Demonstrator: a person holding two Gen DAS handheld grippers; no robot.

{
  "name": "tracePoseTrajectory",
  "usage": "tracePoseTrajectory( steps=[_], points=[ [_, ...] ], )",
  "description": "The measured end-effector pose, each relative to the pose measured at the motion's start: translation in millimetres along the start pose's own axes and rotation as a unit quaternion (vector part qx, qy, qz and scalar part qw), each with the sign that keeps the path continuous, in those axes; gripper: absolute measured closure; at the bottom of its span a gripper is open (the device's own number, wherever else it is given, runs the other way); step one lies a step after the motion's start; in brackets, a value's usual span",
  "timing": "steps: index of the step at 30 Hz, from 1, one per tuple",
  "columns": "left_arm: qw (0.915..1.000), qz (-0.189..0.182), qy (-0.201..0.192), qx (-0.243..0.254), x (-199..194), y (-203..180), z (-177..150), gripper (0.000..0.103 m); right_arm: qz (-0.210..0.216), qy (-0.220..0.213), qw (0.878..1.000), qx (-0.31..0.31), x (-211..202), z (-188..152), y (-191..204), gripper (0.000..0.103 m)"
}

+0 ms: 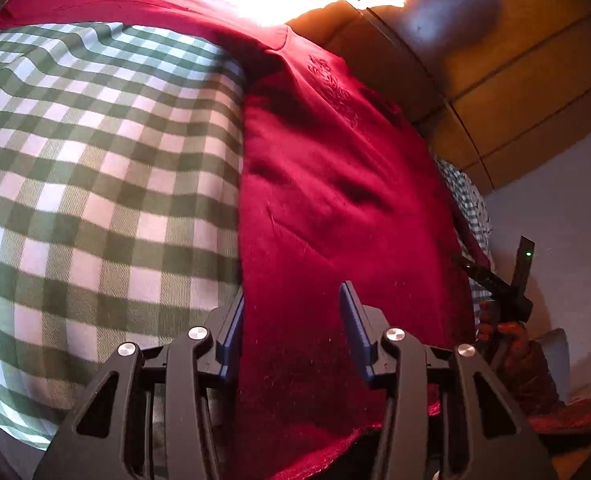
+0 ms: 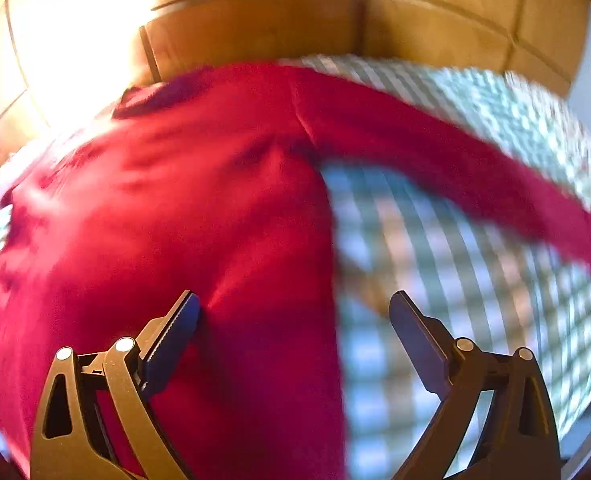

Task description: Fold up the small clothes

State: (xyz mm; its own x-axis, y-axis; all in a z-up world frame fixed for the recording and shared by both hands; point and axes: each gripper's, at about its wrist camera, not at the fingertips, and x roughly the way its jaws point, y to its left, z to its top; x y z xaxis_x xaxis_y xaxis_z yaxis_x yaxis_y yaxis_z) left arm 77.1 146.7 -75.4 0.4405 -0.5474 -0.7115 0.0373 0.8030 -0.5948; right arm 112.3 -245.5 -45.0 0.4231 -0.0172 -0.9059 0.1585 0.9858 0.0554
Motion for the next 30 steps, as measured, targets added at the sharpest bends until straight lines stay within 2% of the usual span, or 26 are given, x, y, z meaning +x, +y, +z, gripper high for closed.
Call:
tracePoseTrajectory(
  steps=[2, 3, 5, 6, 8, 10, 13, 15, 16, 17, 18, 19, 20, 22, 23, 24, 26, 28, 30],
  points=[
    [0.9999, 0.014, 0.0, 0.004, 2, -5, -10, 0.087, 0.034, 0.017, 0.999, 0.016, -14, -26, -12, 0.023],
    [0.9999, 0.012, 0.002, 0.005, 1, -8, -16, 0.092, 0.043, 0.021, 0.999, 0.021, -21, -36, -14, 0.029],
    [0.9995, 0.028, -0.004, 0.015, 1, -13, -23, 0.095, 0.073, 0.029, 0.997, 0.016, -38, -57, -11, 0.057],
    [0.9995, 0.027, -0.005, 0.013, -1, -14, -26, 0.095, 0.076, 0.031, 0.997, 0.008, -43, -64, -8, 0.064],
    [0.9996, 0.026, -0.008, 0.01, -5, -18, -32, 0.095, 0.075, 0.037, 0.996, -0.01, -51, -76, -3, 0.094],
    [0.9998, 0.019, -0.003, 0.004, -10, -19, -41, 0.095, 0.061, 0.03, 0.997, -0.024, -62, -78, -7, 0.094],
    [0.999, 0.037, 0.021, 0.014, 5, -24, -52, 0.095, 0.033, 0.022, 0.999, -0.037, -66, -81, -21, 0.094],
    [0.9979, 0.058, 0.019, 0.025, 9, -30, -51, 0.09, 0.032, 0.035, 0.998, -0.032, -57, -86, -30, 0.094],
    [0.9972, 0.066, 0.013, 0.034, 7, -35, -49, 0.084, 0.036, 0.033, 0.998, -0.035, -57, -87, -30, 0.094],
    [0.9958, 0.08, 0.001, 0.045, 5, -43, -46, 0.076, 0.041, 0.032, 0.998, -0.029, -58, -85, -32, 0.088],
    [0.994, 0.092, -0.014, 0.057, 0, -48, -42, 0.061, 0.055, 0.033, 0.998, -0.013, -59, -82, -37, 0.076],
    [0.9924, 0.099, -0.027, 0.067, -5, -54, -35, 0.057, 0.067, 0.031, 0.997, 0.013, -60, -80, -47, 0.069],
    [0.9917, 0.099, -0.034, 0.074, -7, -59, -27, 0.057, 0.067, 0.022, 0.997, 0.035, -61, -77, -59, 0.053],
    [0.9897, 0.102, -0.052, 0.087, -9, -68, -13, 0.057, 0.055, 0.005, 0.995, 0.086, -64, -73, -85, 0.034],
    [0.9888, 0.103, -0.06, 0.09, -8, -72, -6, 0.057, 0.051, -0.006, 0.991, 0.125, -64, -70, -104, 0.034],
    [0.9884, 0.1, -0.064, 0.095, -7, -74, 1, 0.057, 0.049, -0.018, 0.985, 0.164, -65, -67, -125, 0.034],
    [0.9868, 0.099, -0.069, 0.108, 3, -87, 13, 0.056, 0.033, -0.047, 0.964, 0.26, -62, -62, -177, 0.034],
    [0.9856, 0.099, -0.072, 0.117, 16, -100, 21, 0.052, 0.024, -0.066, 0.937, 0.342, -56, -59, -224, 0.034],
    [0.9862, 0.097, -0.064, 0.118, 32, -109, 27, 0.049, 0.031, -0.083, 0.908, 0.41, -45, -55, -263, 0.034]
  ],
)
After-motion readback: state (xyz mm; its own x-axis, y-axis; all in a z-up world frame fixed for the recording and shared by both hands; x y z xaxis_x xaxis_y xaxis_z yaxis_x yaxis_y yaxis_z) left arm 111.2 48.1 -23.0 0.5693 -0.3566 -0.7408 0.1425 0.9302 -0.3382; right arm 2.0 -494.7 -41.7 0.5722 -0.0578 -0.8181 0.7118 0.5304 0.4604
